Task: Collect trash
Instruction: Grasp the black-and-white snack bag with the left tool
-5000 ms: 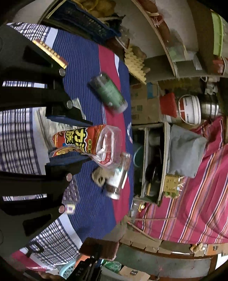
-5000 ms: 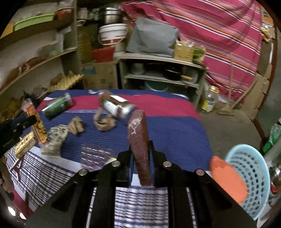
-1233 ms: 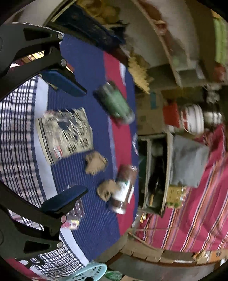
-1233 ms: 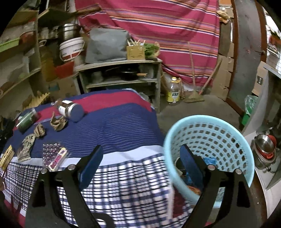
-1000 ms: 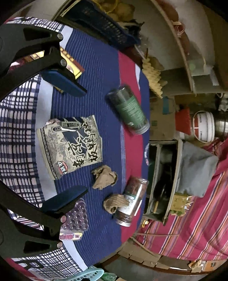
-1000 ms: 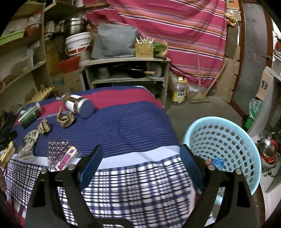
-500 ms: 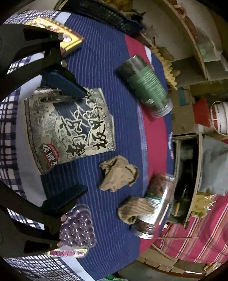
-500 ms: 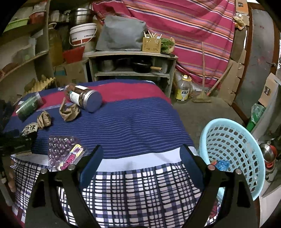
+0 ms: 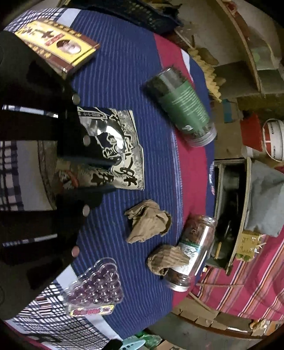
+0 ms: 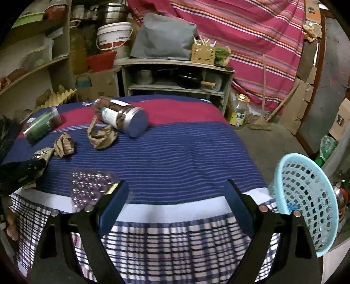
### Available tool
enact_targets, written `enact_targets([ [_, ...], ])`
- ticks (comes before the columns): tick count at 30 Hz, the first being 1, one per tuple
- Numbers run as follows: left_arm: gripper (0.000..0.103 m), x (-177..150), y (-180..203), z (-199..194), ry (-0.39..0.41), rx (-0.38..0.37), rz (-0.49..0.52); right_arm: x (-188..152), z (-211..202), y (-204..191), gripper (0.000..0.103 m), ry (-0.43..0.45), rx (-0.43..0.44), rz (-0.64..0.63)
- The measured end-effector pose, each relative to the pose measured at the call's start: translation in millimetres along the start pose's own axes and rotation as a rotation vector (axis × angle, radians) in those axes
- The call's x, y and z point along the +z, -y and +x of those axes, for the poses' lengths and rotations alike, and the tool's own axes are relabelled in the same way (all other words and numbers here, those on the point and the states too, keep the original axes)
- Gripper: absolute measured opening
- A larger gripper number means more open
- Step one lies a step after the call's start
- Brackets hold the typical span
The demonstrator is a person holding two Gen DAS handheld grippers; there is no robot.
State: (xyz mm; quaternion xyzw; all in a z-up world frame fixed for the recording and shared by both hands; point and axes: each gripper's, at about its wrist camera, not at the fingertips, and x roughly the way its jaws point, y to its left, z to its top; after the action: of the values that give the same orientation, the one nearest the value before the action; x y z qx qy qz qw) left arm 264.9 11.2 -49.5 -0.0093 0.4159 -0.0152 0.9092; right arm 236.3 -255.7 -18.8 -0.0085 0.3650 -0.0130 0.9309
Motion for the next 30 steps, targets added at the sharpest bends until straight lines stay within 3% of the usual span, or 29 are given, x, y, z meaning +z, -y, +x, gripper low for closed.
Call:
enact_targets([
  [8, 0.01, 20.4, -38.6, -47.0, 0.094, 0.0, -0.015, 18.7, 10.7, -38.7, 0.087, 0.018, 0.063, -0.041],
  [13, 0.01, 33.7, -74.9, -72.9, 0.147, 0.047, -0.028, 40.5, 26.4, -66.6, 0.087, 0.016, 0.098, -0.074],
  [23, 0.01, 39.8, -125.8, -75.0, 0.154, 0.116, -0.086, 63.8, 82.2, -110.3, 0.087, -0.075, 0.115, -0.122],
  [25, 0.01, 41.0, -130.8, -74.3, 0.153, 0.118, -0.097, 64.0, 92.0, -113.5, 0.085, -0.096, 0.112, -0.123],
  [27, 0.01, 42.1, -130.0, -74.8, 0.156, 0.122, -0.093, 63.6, 98.6, -114.9, 0.074, -0.115, 0.127, -0.119],
  [30, 0.01, 43.5, -123.7, -75.0, 0.161, 0.127, -0.082, 60.7, 107.8, -116.8, 0.07, -0.145, 0.153, -0.111],
])
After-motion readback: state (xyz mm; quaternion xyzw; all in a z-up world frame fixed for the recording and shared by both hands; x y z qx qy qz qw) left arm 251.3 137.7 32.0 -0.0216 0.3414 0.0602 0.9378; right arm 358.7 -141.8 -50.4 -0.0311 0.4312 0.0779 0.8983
